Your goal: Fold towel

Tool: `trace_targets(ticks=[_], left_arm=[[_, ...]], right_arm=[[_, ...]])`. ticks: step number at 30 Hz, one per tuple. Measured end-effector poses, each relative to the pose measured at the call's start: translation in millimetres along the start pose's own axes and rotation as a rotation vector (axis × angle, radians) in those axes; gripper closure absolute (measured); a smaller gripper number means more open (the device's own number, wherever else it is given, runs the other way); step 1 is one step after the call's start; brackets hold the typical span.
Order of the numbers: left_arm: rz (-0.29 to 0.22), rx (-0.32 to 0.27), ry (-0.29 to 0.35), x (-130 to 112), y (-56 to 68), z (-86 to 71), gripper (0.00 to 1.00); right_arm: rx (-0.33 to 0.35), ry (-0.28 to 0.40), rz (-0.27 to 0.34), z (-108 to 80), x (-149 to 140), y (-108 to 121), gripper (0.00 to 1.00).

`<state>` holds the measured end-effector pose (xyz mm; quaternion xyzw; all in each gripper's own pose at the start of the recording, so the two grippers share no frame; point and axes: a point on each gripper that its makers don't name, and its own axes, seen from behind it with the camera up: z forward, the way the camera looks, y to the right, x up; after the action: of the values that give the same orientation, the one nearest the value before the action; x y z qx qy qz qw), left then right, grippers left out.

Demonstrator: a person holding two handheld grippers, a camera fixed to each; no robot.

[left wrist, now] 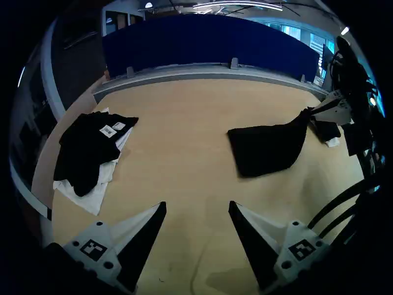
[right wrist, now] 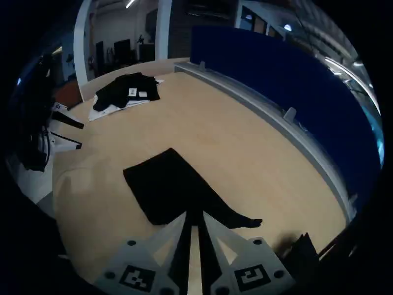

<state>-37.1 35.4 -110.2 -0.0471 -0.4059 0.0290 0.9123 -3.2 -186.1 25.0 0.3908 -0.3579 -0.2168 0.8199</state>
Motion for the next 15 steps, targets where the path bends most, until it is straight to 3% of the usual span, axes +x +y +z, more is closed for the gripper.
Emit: trace_targets(ticks=[6,15], left_arm=[[-0.004,0.008,0.01,2,-5.1,-3.4,0.06],[-0.033,0.013,0.025,3,-8.9,-3.1,0.06]], right_arm=[[0.05,0.012,-0.045,20.4,24,-21,0.91],[0.178,-0.001,-0.084,82.1,44,-87,0.91]])
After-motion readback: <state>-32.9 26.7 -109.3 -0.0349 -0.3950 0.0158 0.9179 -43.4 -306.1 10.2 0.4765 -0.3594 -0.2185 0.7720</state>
